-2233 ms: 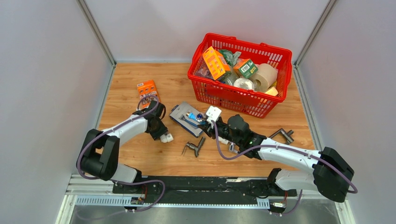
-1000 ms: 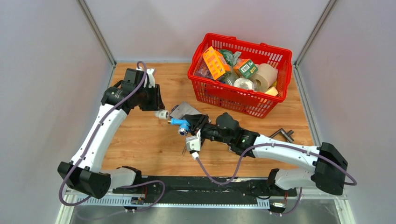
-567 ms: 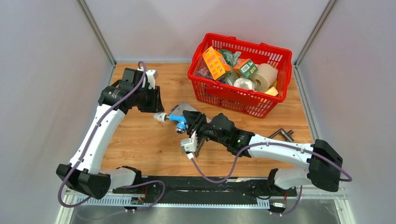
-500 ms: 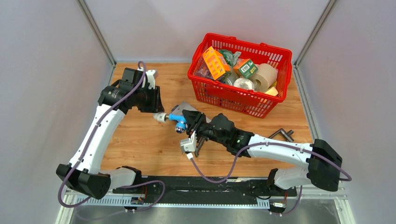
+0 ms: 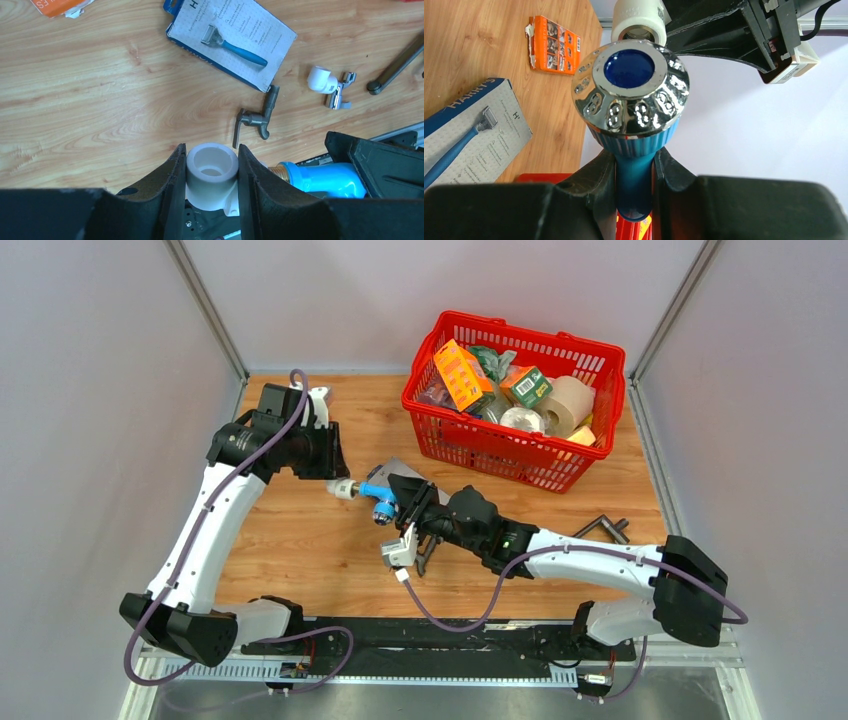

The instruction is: Install the water faucets

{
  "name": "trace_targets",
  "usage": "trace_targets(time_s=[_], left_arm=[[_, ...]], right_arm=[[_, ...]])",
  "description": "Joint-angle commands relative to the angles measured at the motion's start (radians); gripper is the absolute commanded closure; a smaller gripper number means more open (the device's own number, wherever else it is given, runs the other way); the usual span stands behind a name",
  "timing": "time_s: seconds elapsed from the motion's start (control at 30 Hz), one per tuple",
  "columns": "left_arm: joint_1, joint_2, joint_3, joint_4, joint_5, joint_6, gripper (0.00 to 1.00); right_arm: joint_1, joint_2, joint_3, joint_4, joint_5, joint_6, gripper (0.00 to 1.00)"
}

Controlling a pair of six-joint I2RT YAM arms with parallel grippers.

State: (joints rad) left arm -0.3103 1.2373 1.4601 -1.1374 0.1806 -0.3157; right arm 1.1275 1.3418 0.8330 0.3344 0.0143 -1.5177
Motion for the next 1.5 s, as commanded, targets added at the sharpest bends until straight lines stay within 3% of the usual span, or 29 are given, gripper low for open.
trace_targets(time_s=[0.0, 0.6, 0.93, 1.27, 1.47], left_arm=[[-0.001, 0.002, 0.046, 0.013, 0.005, -0.054, 1.00], [-0.004, 0.013, 0.080, 0.007, 0.017, -0.072, 1.00], [-0.038, -0.022, 0.066, 0.047, 0.023, -0.066, 1.00], [-0.061, -0.108, -0.021, 0.218, 0.016, -0.180, 1.00], [-0.082, -0.160, -0.087, 0.306, -0.004, -0.151, 1.00]], right_arm=[[0.018, 0.008, 0.034, 0.063, 0.016, -0.018, 1.00], [0.029, 0.028, 0.023, 0.075, 0.049, -0.052, 1.00], [0.029, 0.026, 0.066, 0.025, 0.006, 0.039, 1.00], [0.026, 0.034, 0.095, -0.006, 0.003, 0.168, 1.00], [0.025, 0.023, 0.106, -0.047, -0.077, 0.244, 1.00]])
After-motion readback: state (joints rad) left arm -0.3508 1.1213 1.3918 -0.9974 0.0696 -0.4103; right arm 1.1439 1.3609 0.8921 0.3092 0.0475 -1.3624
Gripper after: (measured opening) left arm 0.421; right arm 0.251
